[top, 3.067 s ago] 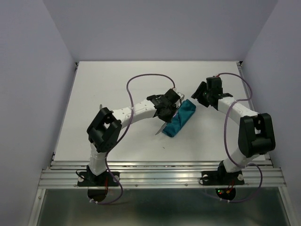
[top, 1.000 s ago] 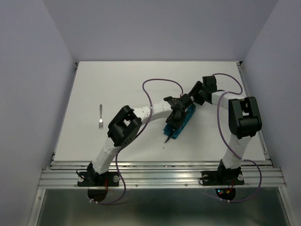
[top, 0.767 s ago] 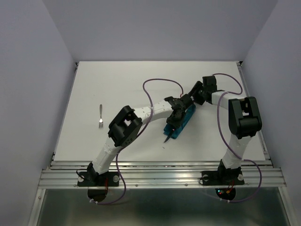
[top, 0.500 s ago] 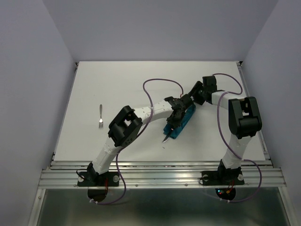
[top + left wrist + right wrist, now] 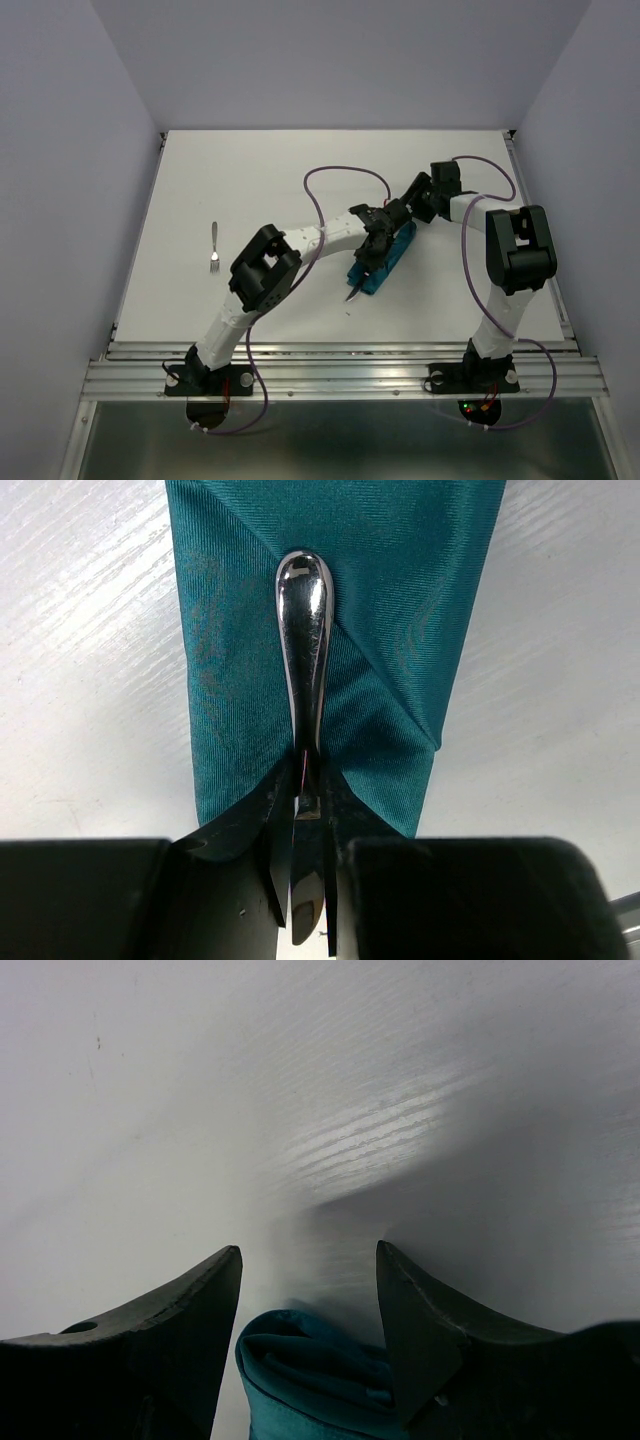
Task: Fold the napkin into a case and place the utensils inside
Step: Pick up the knife from the folded napkin.
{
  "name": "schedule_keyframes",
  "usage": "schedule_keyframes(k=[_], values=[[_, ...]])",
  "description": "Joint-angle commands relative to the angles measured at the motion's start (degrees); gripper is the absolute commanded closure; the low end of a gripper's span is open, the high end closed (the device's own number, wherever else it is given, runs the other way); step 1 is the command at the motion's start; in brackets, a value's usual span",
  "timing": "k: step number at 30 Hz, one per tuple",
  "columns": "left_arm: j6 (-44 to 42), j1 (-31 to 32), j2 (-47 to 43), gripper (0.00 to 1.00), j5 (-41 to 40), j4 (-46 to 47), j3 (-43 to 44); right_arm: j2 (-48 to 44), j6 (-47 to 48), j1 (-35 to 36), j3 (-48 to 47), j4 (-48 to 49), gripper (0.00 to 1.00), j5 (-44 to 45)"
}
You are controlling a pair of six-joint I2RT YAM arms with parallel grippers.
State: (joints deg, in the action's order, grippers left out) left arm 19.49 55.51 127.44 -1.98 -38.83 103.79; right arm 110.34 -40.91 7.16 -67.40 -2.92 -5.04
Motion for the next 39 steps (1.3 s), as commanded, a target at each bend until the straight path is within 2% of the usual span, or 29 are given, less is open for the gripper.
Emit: schedule_keyframes(k=[1,21,39], values=[[-1.03,0.48,-5.27,1.00,1.27,-1.16,2.56,0.13,0.21,-0.30,1.13,0.98,0.38,-0.50],[-0.77,0.57,-9.40,1.00,5.67,-0.37,-5.96,0.31,0.48,-0.30,0.77,1.07,0.38,-1.11],[-1.29,0.83,-3.34,1.00,6.46,-1.08,-1.05,-1.45,0.30,-0.30,3.76,1.51,0.38,-1.64]])
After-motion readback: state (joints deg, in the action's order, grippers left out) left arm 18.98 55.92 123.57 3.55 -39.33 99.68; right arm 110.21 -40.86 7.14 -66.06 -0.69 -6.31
